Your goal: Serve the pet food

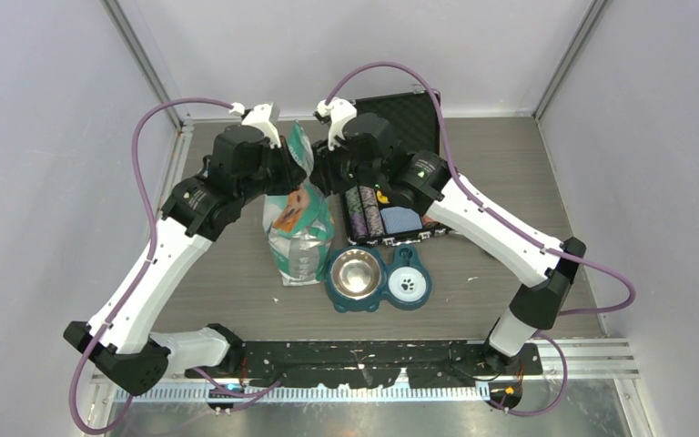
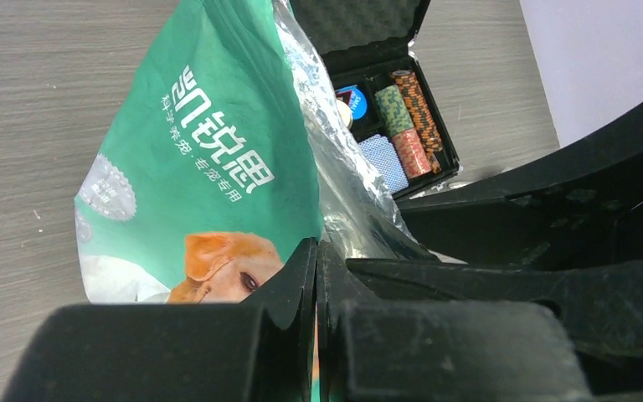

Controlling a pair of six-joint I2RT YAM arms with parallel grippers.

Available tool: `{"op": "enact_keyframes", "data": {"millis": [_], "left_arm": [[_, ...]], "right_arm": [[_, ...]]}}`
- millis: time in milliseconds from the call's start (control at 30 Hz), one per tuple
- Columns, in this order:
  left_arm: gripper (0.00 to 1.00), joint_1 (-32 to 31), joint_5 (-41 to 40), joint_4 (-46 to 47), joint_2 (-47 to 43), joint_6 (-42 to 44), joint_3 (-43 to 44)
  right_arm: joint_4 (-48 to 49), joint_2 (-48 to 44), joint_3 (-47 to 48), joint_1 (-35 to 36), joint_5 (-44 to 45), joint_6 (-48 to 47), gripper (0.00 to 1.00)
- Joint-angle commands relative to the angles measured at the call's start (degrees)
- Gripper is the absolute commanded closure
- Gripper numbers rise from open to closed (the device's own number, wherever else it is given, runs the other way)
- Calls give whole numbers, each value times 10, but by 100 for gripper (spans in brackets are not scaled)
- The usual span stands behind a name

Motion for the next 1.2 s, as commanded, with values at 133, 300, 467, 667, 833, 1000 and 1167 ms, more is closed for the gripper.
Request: {"op": "enact_keyframes", "data": {"millis": [133,300,467,667,833,1000,1167], "left_arm": [[100,-3,53,4,-28,18,-19],[100,-9,81,4,-43,17,-24],[100,-14,86,3,-52,17,-28],[100,-17,91,1,-58,14,-33],[100,-20,54,-6,-68,12,-33],[100,-19,-34,-14,-82,3,-37],[100,-20,-80,-3,-88,5,-41]], "right_arm": [[7,57,93,13,37,-15,61],[16,116,179,6,99,-23,62],[50,165,246,-19,104,-2,63],[86,197,287,-31,104,4,64],[72,201,294,-36,61,16,65],[21,149,236,-36,-3,4,64],[11,48,97,-27,-56,12,64]]}}
